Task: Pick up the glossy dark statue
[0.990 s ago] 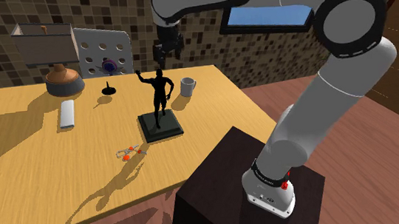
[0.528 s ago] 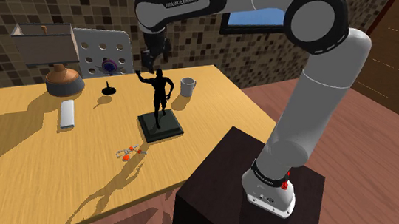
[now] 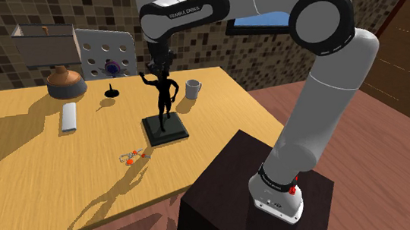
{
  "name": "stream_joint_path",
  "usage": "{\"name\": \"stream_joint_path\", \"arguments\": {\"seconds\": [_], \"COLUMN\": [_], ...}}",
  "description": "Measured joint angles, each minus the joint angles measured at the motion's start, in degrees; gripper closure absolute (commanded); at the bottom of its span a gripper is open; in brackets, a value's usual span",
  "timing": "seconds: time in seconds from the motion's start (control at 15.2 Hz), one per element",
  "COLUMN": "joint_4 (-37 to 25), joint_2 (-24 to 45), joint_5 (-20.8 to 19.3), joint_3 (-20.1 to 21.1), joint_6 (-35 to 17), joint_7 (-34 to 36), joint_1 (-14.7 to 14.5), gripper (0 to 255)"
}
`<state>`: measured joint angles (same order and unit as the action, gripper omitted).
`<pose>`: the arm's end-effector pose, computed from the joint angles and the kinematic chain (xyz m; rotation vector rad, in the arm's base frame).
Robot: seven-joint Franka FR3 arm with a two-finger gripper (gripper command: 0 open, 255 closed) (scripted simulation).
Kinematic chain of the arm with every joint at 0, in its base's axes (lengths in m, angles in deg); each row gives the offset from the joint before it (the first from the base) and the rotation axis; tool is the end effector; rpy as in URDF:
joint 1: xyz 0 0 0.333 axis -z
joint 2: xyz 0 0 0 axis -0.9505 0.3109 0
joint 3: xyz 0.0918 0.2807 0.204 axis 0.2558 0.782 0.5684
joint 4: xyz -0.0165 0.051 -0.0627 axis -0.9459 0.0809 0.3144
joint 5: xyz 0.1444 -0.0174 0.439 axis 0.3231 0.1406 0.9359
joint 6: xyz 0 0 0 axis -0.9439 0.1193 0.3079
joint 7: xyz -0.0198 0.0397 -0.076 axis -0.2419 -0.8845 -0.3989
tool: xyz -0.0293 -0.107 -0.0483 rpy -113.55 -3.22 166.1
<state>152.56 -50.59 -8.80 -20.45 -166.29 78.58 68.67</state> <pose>0.6442 0.0431 0.4529 2.9611 0.1239 -0.0367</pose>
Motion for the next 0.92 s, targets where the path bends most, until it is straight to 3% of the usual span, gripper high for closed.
{"name": "stream_joint_path", "arguments": {"seconds": [0.53,0.92], "joint_4": [0.0,-2.4], "joint_2": [-0.1,-0.8], "joint_5": [0.0,0.3], "joint_3": [0.0,0.1], "joint_6": [-0.1,3.3], "joint_7": [0.0,-0.6], "joint_1": [0.0,-0.1], "gripper": [255,255]}}
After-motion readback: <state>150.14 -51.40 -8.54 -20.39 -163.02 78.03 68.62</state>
